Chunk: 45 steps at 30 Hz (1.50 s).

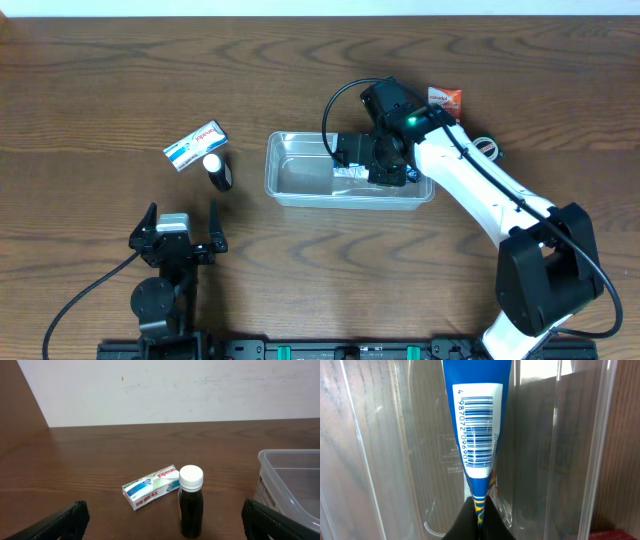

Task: Pack container
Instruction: 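Lower the blue box into the container and lay it down, then open the right gripper and release the blue box in the container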

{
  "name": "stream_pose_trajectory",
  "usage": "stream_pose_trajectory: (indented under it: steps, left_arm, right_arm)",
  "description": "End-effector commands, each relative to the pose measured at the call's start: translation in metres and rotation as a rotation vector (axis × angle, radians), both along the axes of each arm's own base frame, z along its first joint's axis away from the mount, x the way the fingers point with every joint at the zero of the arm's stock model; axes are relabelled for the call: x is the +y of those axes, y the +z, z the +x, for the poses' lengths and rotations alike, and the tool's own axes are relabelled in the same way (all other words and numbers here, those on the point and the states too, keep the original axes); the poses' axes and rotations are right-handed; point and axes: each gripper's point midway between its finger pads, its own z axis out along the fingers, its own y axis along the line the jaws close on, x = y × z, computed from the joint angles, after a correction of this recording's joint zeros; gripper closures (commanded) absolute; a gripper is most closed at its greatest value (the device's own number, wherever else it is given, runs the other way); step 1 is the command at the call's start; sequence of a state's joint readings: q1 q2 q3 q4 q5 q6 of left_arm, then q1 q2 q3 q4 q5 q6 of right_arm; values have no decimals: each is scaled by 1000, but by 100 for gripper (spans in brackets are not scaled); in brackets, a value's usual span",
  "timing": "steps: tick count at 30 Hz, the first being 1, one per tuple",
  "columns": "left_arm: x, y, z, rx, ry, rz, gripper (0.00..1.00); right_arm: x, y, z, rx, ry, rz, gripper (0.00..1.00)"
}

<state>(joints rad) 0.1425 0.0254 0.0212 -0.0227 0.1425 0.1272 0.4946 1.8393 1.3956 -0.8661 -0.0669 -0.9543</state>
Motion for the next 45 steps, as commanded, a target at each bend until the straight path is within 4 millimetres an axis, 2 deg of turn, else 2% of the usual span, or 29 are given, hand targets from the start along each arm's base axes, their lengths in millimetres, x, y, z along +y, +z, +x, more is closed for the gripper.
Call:
stream_pose_trajectory:
  steps: [1,6,9,24,30,37,42,45]
  left_arm:
    - [0,-16,-1,49,-1,-17,2]
    - [0,-16,-1,49,-1,-17,2]
    - [0,-16,-1,49,-1,-17,2]
    - [0,-16,-1,49,-1,-17,2]
    - [0,-16,-1,49,-1,-17,2]
    - [0,-16,-1,49,-1,-17,2]
    - [0,-16,-1,49,-1,-17,2]
    - [0,-16,-1,49,-1,-17,2]
  right_arm:
    - [-2,-8,-3,25,9,-3,92]
    - [-2,-9,-7,39,12,-8,60]
    - [0,-9,-12,57,20,-3,54]
    - [13,-9,-32,97,44,-21,60]
    - [20,6,-24,69,3,9,62]
    - [30,33,-14,50,-28,54,66]
    - [46,54,-11,64,-70,149,64]
    - [51,57,-14,78,-62,174,62]
